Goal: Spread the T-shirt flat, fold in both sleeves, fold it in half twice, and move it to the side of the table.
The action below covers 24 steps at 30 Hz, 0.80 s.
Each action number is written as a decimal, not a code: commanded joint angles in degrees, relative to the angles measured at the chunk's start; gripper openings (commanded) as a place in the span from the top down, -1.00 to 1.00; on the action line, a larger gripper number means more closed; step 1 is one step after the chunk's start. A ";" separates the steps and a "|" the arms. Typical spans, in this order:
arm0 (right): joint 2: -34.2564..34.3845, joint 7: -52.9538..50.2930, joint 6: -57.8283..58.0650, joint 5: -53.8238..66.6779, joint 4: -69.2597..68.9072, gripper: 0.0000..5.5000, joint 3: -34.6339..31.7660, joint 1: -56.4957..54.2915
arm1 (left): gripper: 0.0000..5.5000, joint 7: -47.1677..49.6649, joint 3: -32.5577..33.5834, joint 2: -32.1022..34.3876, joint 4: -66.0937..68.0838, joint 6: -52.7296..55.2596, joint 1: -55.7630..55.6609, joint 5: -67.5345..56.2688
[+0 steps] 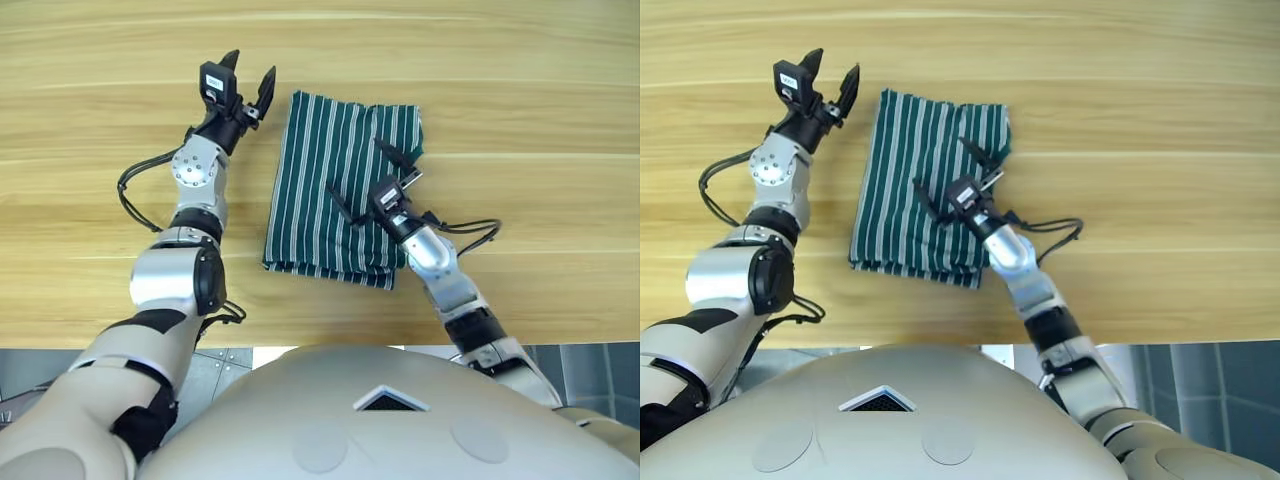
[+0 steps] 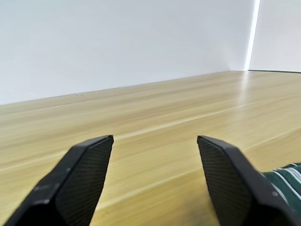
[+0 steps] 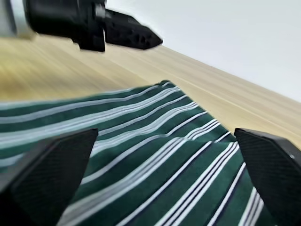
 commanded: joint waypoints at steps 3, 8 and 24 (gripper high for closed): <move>-3.04 3.36 4.97 -5.85 -6.63 -0.95 1.07 2.71 | -0.20 -0.35 -1.30 -0.92 -1.26 -1.38 1.19 0.76; -10.98 9.12 -1.24 -5.85 -11.38 -0.95 -1.52 3.94 | -0.20 -4.47 -2.68 -0.86 -4.45 -5.41 3.36 -0.22; -48.94 40.01 -22.95 9.28 -17.38 -0.95 -25.43 30.89 | -0.20 -58.99 -14.87 40.67 -68.66 4.85 47.15 -15.97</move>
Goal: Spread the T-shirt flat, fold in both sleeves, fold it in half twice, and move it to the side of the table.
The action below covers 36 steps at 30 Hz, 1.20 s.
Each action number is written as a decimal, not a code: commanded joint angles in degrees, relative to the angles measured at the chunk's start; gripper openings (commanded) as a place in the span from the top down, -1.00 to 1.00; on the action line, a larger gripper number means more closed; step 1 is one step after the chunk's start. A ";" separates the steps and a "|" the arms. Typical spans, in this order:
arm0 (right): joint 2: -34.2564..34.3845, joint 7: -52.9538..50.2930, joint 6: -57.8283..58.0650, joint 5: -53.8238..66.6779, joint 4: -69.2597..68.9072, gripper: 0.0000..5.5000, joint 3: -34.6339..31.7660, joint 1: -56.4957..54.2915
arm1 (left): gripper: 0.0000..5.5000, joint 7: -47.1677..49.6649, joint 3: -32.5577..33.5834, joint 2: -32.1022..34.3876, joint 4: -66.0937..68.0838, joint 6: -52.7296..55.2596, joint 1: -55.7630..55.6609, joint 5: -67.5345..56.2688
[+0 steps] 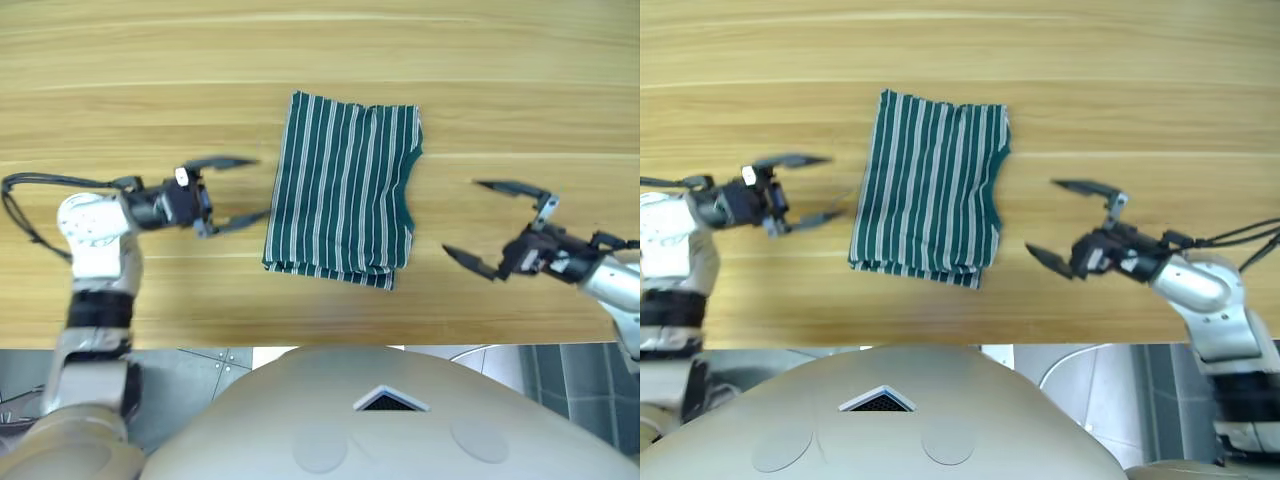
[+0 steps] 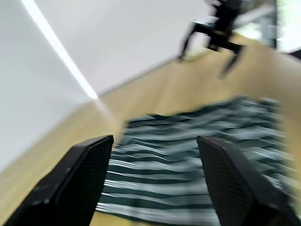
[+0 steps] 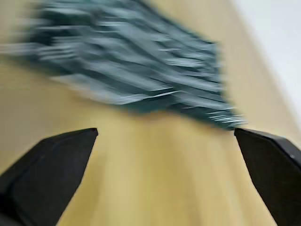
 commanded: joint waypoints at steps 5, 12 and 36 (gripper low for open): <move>-0.32 6.39 -4.53 -1.49 -0.19 -0.95 6.14 3.19 | -0.20 -0.94 -3.79 7.68 -3.07 -1.81 7.34 11.47; 5.31 5.96 -1.12 -6.66 0.21 -0.95 13.72 -3.53 | -0.20 10.62 -7.48 2.23 0.98 -6.15 3.01 25.21; 12.96 0.03 4.06 -16.87 5.85 -0.70 21.55 -16.46 | -0.20 21.36 -18.35 4.38 7.44 -11.47 -2.59 33.50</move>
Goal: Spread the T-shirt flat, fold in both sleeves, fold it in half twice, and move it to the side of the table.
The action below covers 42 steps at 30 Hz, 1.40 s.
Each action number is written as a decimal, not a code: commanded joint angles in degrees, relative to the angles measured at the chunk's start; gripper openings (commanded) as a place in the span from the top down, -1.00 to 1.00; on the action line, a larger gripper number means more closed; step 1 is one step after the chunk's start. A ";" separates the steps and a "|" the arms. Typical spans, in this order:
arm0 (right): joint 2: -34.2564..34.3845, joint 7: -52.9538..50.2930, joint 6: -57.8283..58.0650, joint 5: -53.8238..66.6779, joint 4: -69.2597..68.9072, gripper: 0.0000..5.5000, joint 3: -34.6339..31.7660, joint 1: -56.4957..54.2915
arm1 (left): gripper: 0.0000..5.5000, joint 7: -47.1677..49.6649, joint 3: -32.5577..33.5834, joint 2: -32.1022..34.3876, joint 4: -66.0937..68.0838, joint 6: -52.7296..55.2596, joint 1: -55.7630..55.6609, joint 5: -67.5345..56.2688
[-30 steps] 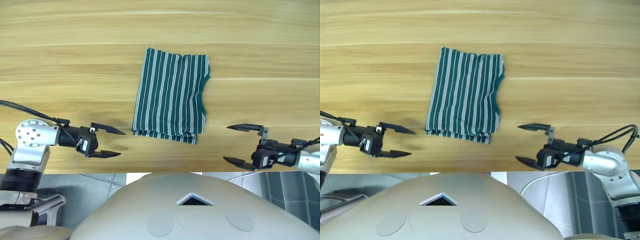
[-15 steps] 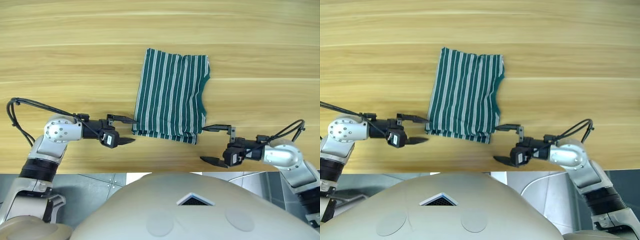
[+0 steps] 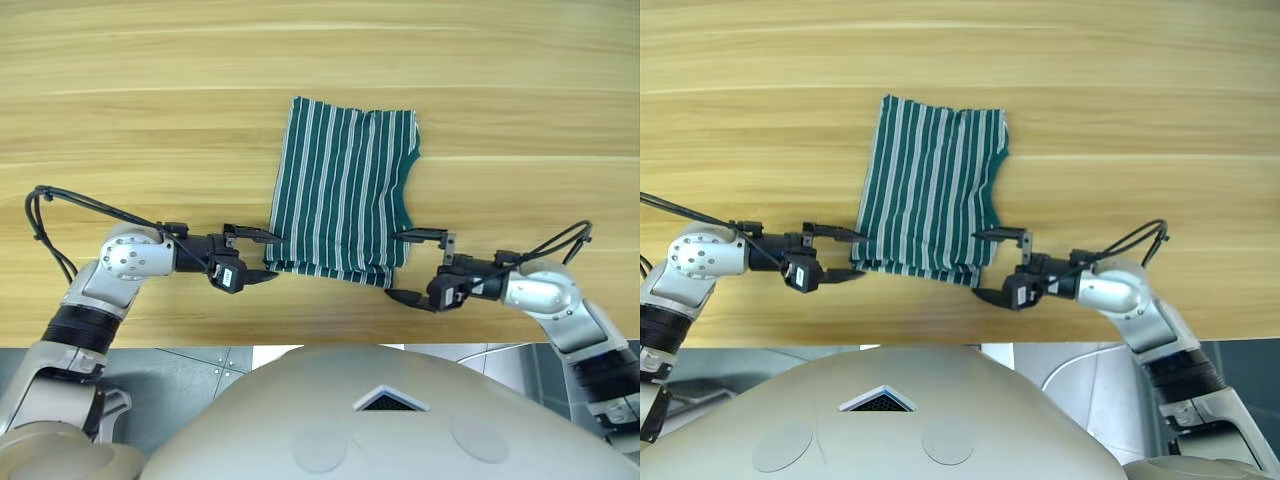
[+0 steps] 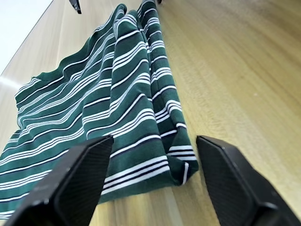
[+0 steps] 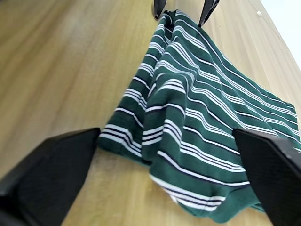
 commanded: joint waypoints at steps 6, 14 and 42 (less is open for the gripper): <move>1.18 -0.42 2.56 -4.81 2.47 -0.29 3.21 -1.40 | 0.09 0.39 -3.94 1.99 2.06 0.74 0.43 5.13; 0.98 -0.49 2.20 -4.53 2.44 0.29 4.22 -1.40 | 0.61 1.20 -5.07 1.91 2.21 0.68 -0.06 4.86; 0.58 -1.82 1.66 -5.13 4.13 0.94 4.99 -1.92 | 0.31 11.34 -0.91 2.48 -1.19 -1.88 5.66 6.15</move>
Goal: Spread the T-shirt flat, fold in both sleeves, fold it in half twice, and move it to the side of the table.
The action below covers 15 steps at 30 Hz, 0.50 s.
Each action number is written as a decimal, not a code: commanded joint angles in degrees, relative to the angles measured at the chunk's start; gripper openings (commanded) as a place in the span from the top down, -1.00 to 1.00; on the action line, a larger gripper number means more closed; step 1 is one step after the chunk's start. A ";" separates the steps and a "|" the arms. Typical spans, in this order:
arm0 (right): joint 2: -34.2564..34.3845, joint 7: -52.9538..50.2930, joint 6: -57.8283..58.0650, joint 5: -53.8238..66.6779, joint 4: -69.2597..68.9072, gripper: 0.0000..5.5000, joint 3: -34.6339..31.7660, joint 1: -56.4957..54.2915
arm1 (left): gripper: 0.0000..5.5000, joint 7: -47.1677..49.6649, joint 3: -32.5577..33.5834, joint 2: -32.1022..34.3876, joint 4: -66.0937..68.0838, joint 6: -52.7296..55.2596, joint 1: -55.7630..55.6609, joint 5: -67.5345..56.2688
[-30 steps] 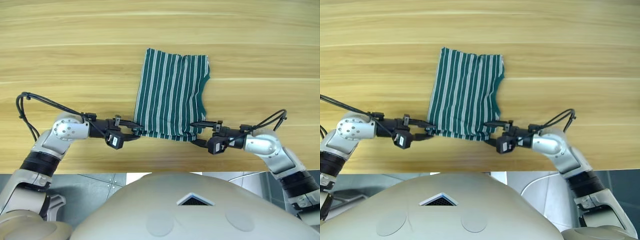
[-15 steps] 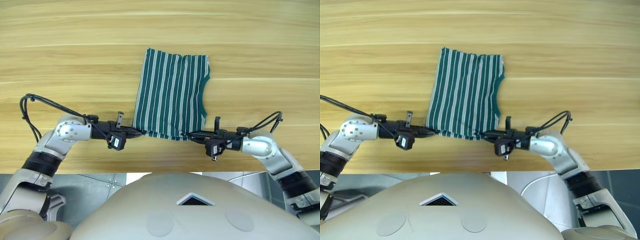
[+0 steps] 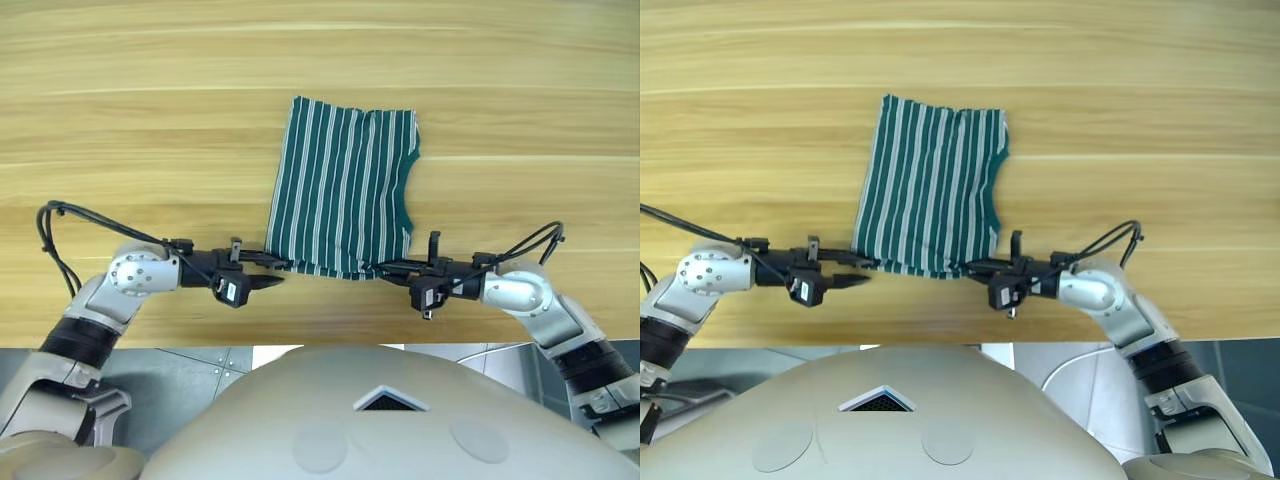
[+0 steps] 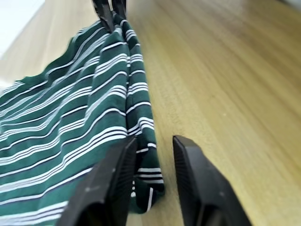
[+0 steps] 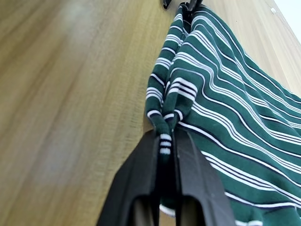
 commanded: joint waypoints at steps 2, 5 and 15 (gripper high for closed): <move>-1.08 0.33 1.13 -1.58 1.45 0.94 -0.25 0.21 | 0.31 5.05 3.53 1.51 2.09 -0.93 1.43 5.58; -0.95 0.32 1.14 -1.66 1.71 0.94 -0.20 -0.01 | 0.31 7.25 5.01 2.28 3.90 -1.27 1.44 7.06; -1.34 0.48 0.99 -1.40 2.04 0.94 -0.48 -0.15 | 0.31 9.53 3.13 3.63 6.92 -1.50 1.49 13.16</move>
